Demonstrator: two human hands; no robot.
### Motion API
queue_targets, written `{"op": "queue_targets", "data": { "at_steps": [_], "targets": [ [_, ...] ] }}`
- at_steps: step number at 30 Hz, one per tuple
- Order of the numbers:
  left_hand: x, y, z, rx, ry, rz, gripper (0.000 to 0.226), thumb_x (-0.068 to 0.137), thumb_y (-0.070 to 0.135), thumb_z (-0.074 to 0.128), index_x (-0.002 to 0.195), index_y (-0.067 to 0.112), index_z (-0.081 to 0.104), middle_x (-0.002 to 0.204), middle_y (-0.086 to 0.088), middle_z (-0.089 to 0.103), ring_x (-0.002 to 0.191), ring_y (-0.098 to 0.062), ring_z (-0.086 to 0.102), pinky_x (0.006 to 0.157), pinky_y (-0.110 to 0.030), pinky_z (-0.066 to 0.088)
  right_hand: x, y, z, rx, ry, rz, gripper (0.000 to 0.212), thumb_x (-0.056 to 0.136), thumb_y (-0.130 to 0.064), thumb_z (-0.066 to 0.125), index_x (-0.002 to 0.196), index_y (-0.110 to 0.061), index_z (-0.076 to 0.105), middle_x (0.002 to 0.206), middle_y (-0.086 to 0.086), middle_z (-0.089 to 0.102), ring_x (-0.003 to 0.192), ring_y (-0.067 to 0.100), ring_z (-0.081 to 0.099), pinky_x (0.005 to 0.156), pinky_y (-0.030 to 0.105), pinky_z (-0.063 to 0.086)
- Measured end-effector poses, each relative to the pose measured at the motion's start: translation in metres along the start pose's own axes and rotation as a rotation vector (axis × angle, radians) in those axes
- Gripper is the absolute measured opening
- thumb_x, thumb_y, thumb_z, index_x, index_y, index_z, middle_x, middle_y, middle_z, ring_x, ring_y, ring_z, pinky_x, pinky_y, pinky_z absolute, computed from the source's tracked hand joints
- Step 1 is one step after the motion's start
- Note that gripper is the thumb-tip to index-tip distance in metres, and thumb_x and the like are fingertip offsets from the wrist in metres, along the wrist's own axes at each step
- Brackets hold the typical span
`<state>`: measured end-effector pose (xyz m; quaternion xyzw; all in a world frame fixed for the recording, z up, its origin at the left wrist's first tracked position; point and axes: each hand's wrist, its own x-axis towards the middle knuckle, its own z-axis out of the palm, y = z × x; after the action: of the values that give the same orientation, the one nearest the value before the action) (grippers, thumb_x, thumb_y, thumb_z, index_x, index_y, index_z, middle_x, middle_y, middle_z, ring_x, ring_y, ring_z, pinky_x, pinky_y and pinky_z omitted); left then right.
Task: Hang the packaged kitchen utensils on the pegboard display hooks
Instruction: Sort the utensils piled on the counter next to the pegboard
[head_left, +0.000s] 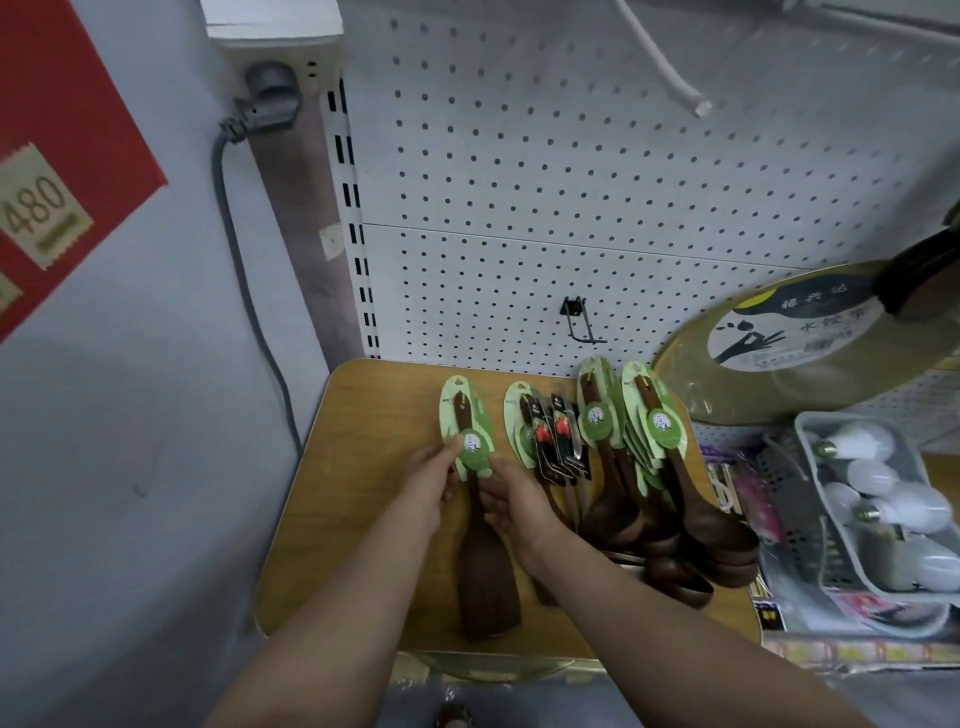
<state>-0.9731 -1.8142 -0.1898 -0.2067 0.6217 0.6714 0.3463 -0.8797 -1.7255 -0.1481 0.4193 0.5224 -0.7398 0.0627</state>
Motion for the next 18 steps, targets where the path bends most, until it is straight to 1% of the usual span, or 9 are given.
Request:
{"op": "queue_targets", "data": {
  "at_steps": [2,5,8,10,12,14,16,17,18],
  "targets": [
    [0.003,0.000,0.000,-0.034,0.043,0.027,0.040,0.086,0.034,0.079,0.117,0.012,0.067,0.092,-0.001,0.070,0.064,-0.010,0.053,0.052,-0.023,0.039,-0.001,0.001,0.005,0.030,-0.019,0.007,0.037,0.101,-0.041,0.054,0.122,-0.013,0.066,0.110,0.001,0.072,0.097,0.013,0.064,0.079,0.026,0.048],
    [0.002,0.000,0.001,-0.127,0.074,0.063,0.031,0.086,0.022,0.079,0.110,0.007,0.067,0.101,-0.011,0.073,0.067,-0.014,0.061,0.044,-0.019,0.044,-0.001,0.006,0.009,0.035,-0.012,-0.024,0.034,0.102,-0.034,0.057,0.117,-0.006,0.067,0.099,0.004,0.072,0.081,0.010,0.064,0.066,0.020,0.048],
    [-0.002,0.000,-0.001,-0.176,0.078,0.084,0.012,0.089,0.014,0.076,0.090,0.010,0.065,0.088,-0.009,0.069,0.055,-0.009,0.061,0.037,-0.013,0.040,0.000,0.013,0.007,0.002,0.006,-0.079,0.019,0.099,-0.028,0.063,0.101,-0.009,0.067,0.087,0.007,0.067,0.071,0.010,0.060,0.059,0.018,0.048],
    [-0.004,-0.002,-0.002,-0.181,0.089,0.093,0.015,0.088,0.014,0.076,0.084,0.010,0.062,0.079,-0.007,0.066,0.039,-0.001,0.053,0.036,-0.013,0.037,-0.003,0.016,0.007,-0.021,-0.014,-0.095,0.017,0.099,-0.024,0.064,0.086,-0.014,0.068,0.076,0.004,0.066,0.067,0.009,0.060,0.061,0.019,0.049],
    [-0.011,-0.001,-0.002,-0.192,0.094,0.091,0.017,0.086,0.015,0.078,0.086,0.008,0.062,0.079,-0.008,0.066,0.035,-0.002,0.051,0.037,-0.014,0.038,-0.007,0.020,0.006,-0.026,-0.052,-0.100,0.025,0.098,-0.021,0.065,0.074,-0.018,0.072,0.079,0.007,0.069,0.074,0.015,0.064,0.071,0.025,0.052],
    [-0.023,0.001,0.001,-0.241,0.066,0.099,0.025,0.084,0.016,0.080,0.098,0.002,0.064,0.088,-0.015,0.071,0.049,-0.011,0.063,0.048,-0.020,0.050,-0.014,0.021,0.005,-0.011,-0.086,-0.118,0.034,0.098,-0.016,0.065,0.066,-0.019,0.076,0.078,0.008,0.071,0.075,0.017,0.066,0.077,0.030,0.052],
    [-0.036,0.003,0.007,-0.289,0.058,0.120,0.035,0.083,0.018,0.081,0.108,0.000,0.064,0.099,-0.018,0.074,0.076,-0.026,0.071,0.071,-0.035,0.059,-0.022,0.020,0.003,0.015,-0.075,-0.127,0.031,0.096,-0.012,0.067,0.067,-0.019,0.076,0.078,0.009,0.073,0.072,0.018,0.067,0.078,0.033,0.053],
    [-0.043,0.005,0.010,-0.287,0.063,0.130,0.034,0.083,0.019,0.082,0.107,0.003,0.064,0.100,-0.017,0.074,0.082,-0.028,0.071,0.074,-0.038,0.059,-0.027,0.018,0.001,0.026,-0.068,-0.130,0.023,0.095,-0.011,0.069,0.073,-0.017,0.075,0.080,0.010,0.074,0.073,0.020,0.068,0.077,0.033,0.054],
    [-0.051,0.006,0.015,-0.281,0.056,0.143,0.031,0.083,0.021,0.082,0.104,0.006,0.065,0.098,-0.015,0.074,0.081,-0.028,0.070,0.070,-0.036,0.057,-0.032,0.016,-0.003,0.037,-0.058,-0.137,0.016,0.094,-0.010,0.070,0.079,-0.016,0.073,0.082,0.011,0.074,0.074,0.021,0.068,0.077,0.033,0.055]
  ]
}}
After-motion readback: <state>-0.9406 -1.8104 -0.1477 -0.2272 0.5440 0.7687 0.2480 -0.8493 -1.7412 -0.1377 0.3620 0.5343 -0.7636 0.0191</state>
